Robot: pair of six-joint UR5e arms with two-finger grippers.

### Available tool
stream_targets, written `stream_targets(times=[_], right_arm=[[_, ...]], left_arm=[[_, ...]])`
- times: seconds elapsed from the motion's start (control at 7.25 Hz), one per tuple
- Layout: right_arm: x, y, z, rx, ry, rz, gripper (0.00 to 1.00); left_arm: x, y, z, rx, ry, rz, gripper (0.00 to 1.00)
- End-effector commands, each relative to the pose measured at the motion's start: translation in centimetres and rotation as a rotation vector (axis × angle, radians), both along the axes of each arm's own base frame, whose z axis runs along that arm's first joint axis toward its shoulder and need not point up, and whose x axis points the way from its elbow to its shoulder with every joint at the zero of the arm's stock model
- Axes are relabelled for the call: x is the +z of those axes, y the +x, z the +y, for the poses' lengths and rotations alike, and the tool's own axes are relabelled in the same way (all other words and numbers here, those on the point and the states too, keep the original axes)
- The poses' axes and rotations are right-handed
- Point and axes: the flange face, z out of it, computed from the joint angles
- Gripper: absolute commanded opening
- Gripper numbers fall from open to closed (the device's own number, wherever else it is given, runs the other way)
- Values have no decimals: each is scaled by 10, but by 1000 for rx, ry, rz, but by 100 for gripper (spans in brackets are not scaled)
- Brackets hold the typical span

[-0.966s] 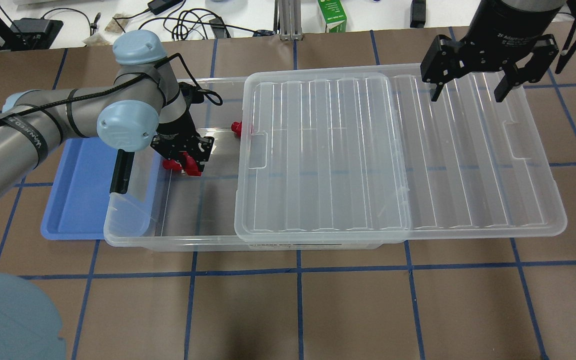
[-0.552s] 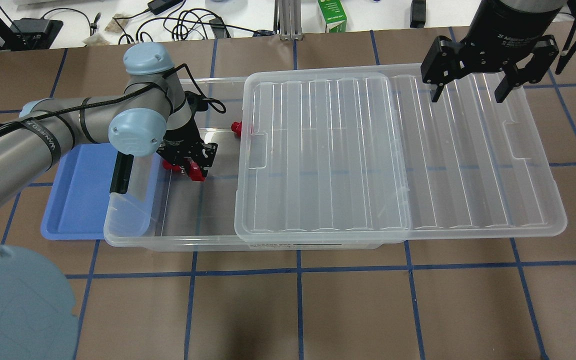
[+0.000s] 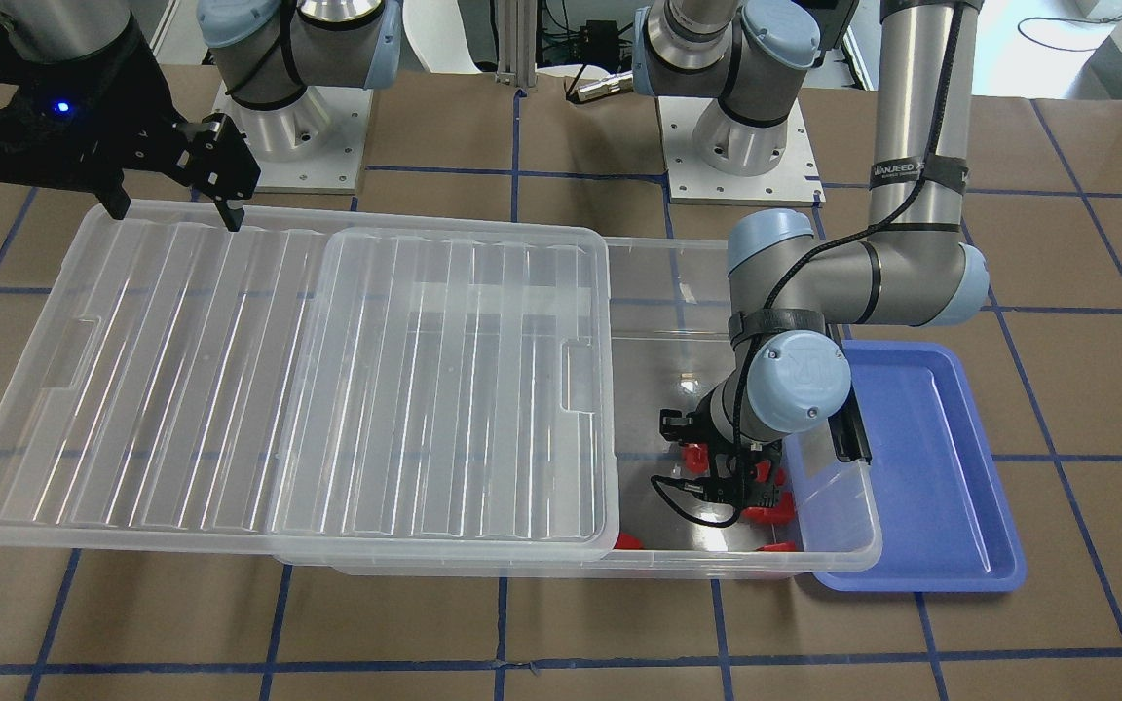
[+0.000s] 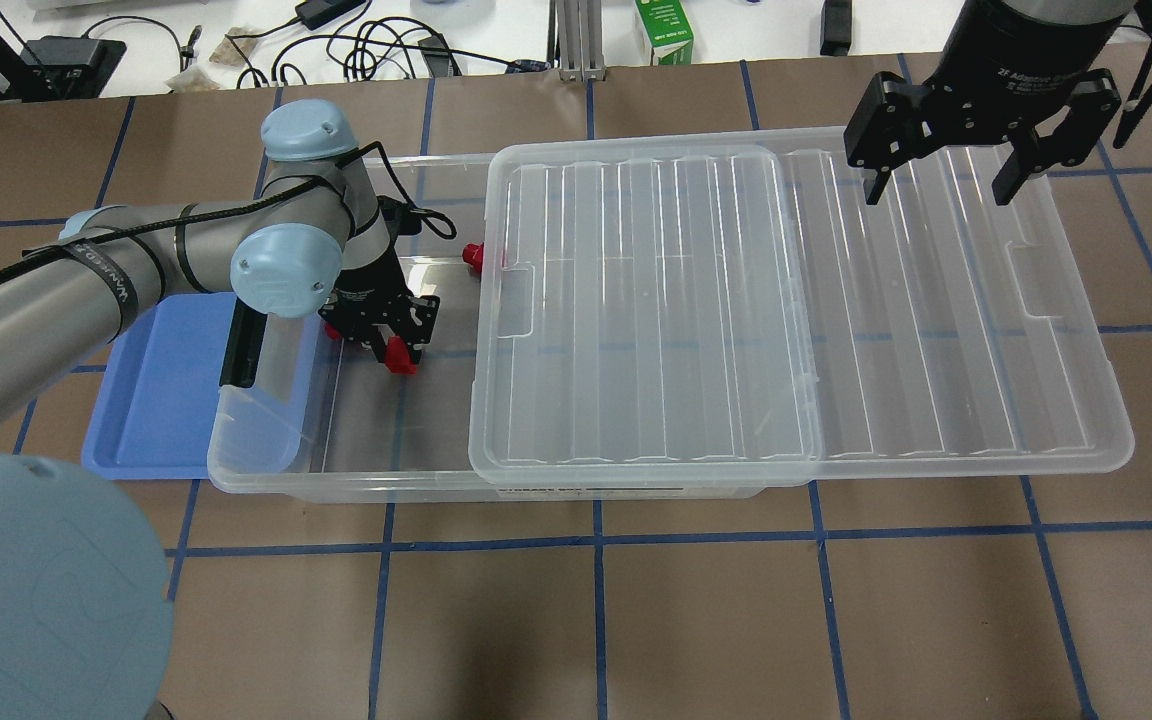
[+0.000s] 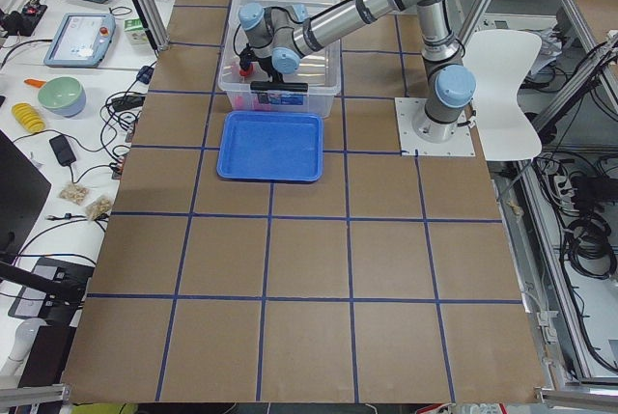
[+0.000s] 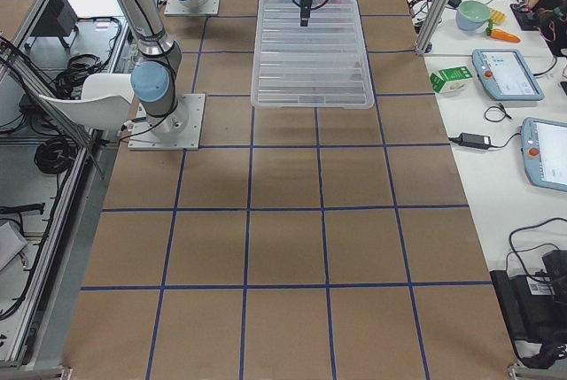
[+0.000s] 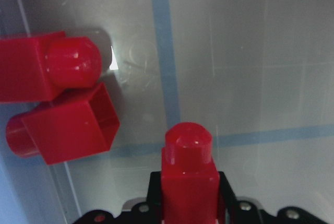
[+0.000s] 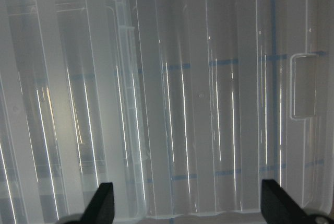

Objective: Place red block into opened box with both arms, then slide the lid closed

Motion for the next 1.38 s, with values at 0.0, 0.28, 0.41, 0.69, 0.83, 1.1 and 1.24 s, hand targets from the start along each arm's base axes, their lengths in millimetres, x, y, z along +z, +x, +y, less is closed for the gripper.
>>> stream_targets(times=[0.0, 0.28, 0.41, 0.69, 0.83, 1.1, 1.24], right_arm=[[0, 0, 0, 1, 0, 0, 100], [-2, 0, 0, 2, 9, 0, 100], [-2, -1, 1, 4, 14, 0, 100], [-2, 0, 1, 4, 12, 0, 100], [-1, 0, 1, 4, 11, 0, 100], [-3, 0, 1, 5, 11, 0, 100], [-3, -1, 1, 5, 12, 1, 100]], left_arm=[[-2, 1, -1, 3, 2, 1, 88], [28, 2, -9, -9, -56, -9, 100], [57, 3, -17, -9, -99, -12, 100], [115, 4, -19, -5, -110, -9, 100], [157, 4, -21, -8, -151, -8, 100], [222, 4, -2, -10, -141, -16, 100], [244, 3, 8, -10, -173, -13, 100]])
